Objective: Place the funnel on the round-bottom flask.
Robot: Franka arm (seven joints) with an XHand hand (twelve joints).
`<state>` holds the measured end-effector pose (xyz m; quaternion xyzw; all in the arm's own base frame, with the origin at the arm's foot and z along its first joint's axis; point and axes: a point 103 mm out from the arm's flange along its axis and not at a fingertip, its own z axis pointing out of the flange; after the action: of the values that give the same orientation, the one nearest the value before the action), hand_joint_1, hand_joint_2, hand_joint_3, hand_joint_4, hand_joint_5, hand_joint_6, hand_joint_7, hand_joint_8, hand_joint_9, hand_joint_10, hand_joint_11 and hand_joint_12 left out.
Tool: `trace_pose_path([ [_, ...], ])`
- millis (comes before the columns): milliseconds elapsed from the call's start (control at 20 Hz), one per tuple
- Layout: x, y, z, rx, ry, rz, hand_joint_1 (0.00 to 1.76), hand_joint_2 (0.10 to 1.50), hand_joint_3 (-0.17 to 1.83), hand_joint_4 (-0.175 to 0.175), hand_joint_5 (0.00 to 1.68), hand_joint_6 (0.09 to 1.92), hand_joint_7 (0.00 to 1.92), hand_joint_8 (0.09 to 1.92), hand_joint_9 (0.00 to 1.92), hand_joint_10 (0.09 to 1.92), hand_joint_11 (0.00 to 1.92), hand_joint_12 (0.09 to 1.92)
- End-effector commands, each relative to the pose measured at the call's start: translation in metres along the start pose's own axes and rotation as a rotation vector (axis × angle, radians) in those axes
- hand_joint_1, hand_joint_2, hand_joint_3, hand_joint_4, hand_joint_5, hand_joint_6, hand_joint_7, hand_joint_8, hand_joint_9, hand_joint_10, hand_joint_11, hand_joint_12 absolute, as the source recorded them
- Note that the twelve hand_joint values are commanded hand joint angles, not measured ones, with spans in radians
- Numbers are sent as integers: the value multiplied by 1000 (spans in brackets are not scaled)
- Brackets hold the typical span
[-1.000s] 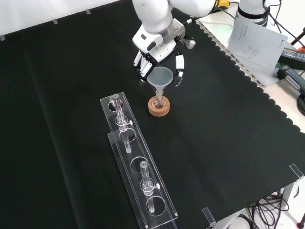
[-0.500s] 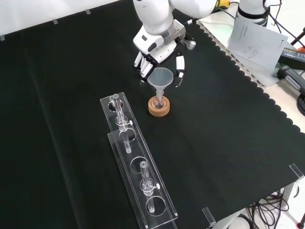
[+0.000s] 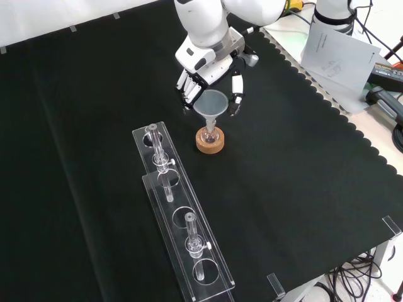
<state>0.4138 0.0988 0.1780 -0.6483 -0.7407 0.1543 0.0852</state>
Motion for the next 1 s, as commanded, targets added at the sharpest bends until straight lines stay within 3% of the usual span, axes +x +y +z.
trace_pose_path([
  [50, 2, 2, 1, 12, -2, 0, 647, 766, 472, -83, 426, 617, 528, 884, 772, 689, 529, 1296],
  [750, 3, 2, 4, 36, -2, 0, 650, 748, 462, -84, 413, 581, 506, 871, 753, 685, 520, 1302],
  [1000, 1, 0, 7, 51, -6, -4, 631, 708, 454, -86, 399, 514, 416, 868, 714, 696, 491, 1320],
])
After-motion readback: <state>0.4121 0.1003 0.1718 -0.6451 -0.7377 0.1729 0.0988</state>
